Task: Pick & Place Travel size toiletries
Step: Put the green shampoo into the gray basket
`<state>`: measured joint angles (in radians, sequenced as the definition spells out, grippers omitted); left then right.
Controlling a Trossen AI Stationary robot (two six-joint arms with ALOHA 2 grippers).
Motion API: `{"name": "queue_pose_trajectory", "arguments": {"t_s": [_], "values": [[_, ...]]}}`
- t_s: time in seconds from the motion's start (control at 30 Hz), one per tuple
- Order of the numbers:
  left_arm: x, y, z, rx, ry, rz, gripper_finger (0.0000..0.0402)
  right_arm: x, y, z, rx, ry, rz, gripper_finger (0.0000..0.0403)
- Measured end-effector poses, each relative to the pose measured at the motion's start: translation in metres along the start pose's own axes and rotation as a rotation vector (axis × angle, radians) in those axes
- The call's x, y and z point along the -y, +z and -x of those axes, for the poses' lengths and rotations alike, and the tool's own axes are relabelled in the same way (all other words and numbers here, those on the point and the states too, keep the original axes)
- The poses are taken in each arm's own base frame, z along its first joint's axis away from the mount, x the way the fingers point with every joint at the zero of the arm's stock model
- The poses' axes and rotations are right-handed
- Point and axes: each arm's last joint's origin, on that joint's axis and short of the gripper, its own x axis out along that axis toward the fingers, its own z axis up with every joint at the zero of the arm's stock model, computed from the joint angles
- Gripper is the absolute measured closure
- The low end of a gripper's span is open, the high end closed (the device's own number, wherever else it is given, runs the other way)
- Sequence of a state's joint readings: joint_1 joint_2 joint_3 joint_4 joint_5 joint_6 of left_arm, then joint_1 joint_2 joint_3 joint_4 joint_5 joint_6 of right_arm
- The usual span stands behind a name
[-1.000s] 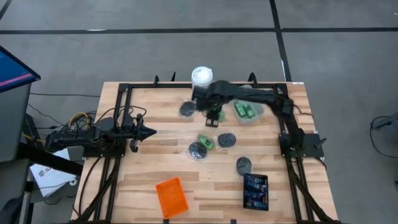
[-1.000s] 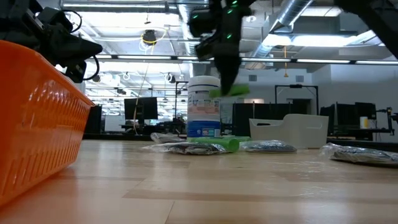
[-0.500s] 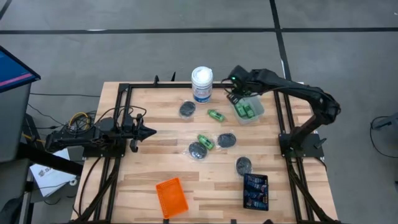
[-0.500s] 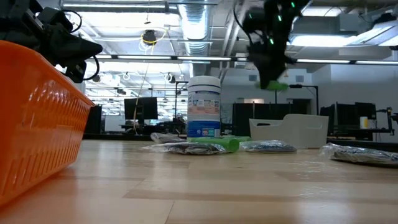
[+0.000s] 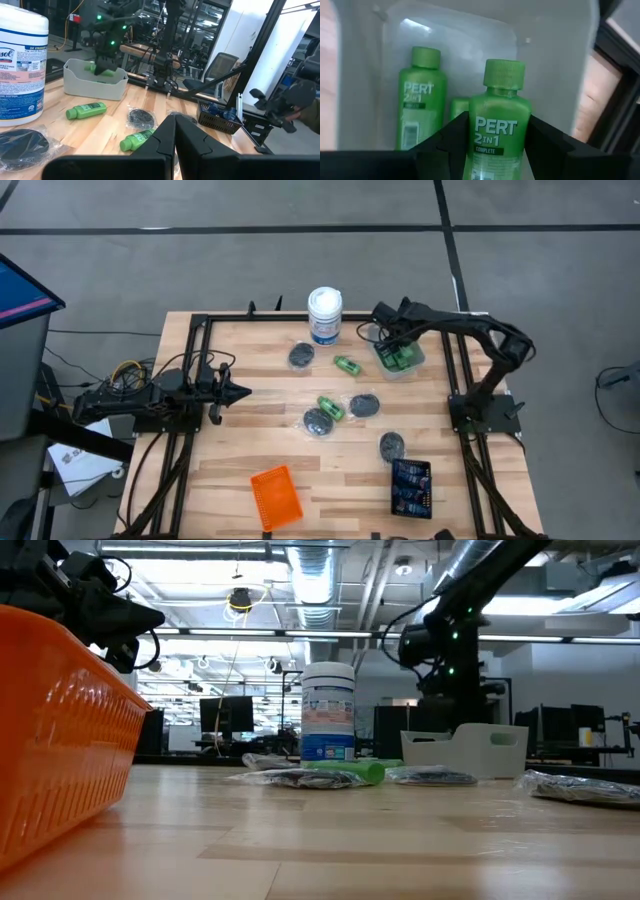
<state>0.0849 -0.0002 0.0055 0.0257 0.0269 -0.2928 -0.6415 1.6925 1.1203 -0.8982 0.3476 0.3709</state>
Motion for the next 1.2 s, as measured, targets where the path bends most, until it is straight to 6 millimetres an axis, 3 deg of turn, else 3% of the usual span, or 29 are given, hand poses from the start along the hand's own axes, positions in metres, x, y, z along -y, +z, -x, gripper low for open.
{"name": "queue_pose_trajectory", "arguments": {"t_s": [0.23,0.6,0.73,0.9,1.07,1.2], "values": [[0.0,0.0,0.0,0.0,0.0,0.0,0.0401,-0.011,0.002,-0.026,-0.068,-0.027,0.03,0.0234],[0.0,0.0,0.0,0.001,-0.001,0.0,0.0401,-0.013,0.009,-0.021,-0.078,-0.026,0.051,0.0186],[0.0,0.0,0.0,0.001,-0.001,0.0,0.0401,-0.019,0.018,-0.004,-0.045,-0.01,0.091,0.0163],[0.0,0.0,0.0,0.001,-0.001,0.0,0.0401,-0.034,0.031,0.033,0.03,0.023,0.173,0.0158],[0.0,0.0,0.0,0.001,-0.001,0.0,0.0401,-0.062,0.04,0.079,0.197,0.101,0.309,0.0158],[0.0,0.0,0.0,0.001,0.0,0.0,0.0401,-0.088,0.038,0.103,0.339,0.159,0.422,0.0158]]}}
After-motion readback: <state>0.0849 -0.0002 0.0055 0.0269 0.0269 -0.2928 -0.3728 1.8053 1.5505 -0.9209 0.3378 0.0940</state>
